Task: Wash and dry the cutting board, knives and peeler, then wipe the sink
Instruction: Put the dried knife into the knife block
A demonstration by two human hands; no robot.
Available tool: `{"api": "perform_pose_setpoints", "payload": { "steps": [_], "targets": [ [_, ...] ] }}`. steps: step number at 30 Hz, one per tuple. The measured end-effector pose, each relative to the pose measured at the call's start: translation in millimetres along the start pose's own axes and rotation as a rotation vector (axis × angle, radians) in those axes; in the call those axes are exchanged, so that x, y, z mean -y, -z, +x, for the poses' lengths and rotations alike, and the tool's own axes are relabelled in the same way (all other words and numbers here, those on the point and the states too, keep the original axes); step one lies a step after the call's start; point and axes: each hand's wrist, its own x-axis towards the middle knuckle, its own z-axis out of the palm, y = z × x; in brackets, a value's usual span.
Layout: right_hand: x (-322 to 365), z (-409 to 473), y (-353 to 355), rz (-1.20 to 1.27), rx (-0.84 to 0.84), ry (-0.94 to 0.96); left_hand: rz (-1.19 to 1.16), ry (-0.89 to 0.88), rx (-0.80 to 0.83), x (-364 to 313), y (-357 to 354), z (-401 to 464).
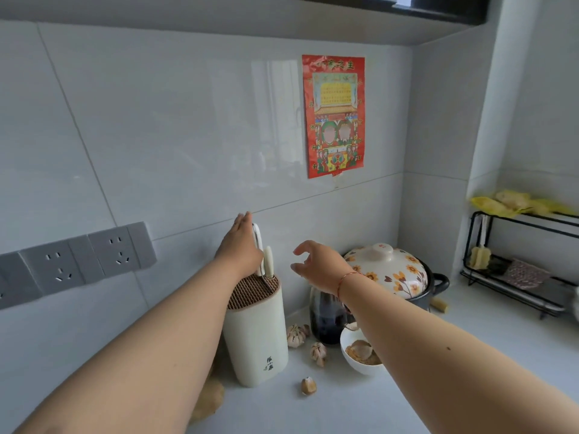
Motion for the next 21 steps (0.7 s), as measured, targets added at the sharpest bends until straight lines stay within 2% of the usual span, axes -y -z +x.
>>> {"api": "perform_pose_setpoints", "payload": {
  "steps": [3,6,10,13,21],
  "targets": [
    [-12,-6,4,-0.045,0.016,-0.005,-0.013,0.047,0.016,2,-9,11],
    [-17,-2,-2,-0.062,0.079,-0.041,-0.008,0.062,-0.079,3,-15,19],
    [-10,9,-20,0.183,0.213,-0.134,0.03,0.022,-0.16,7,-18,24],
    [-7,20,-34,0.286,0.315,-0.078,0.03,-0.001,-0.19,7,-18,27],
    [-6,27,-44,0.199,0.367,-0.077,0.018,-0.058,-0.221,8,-33,18]
  ]
}}
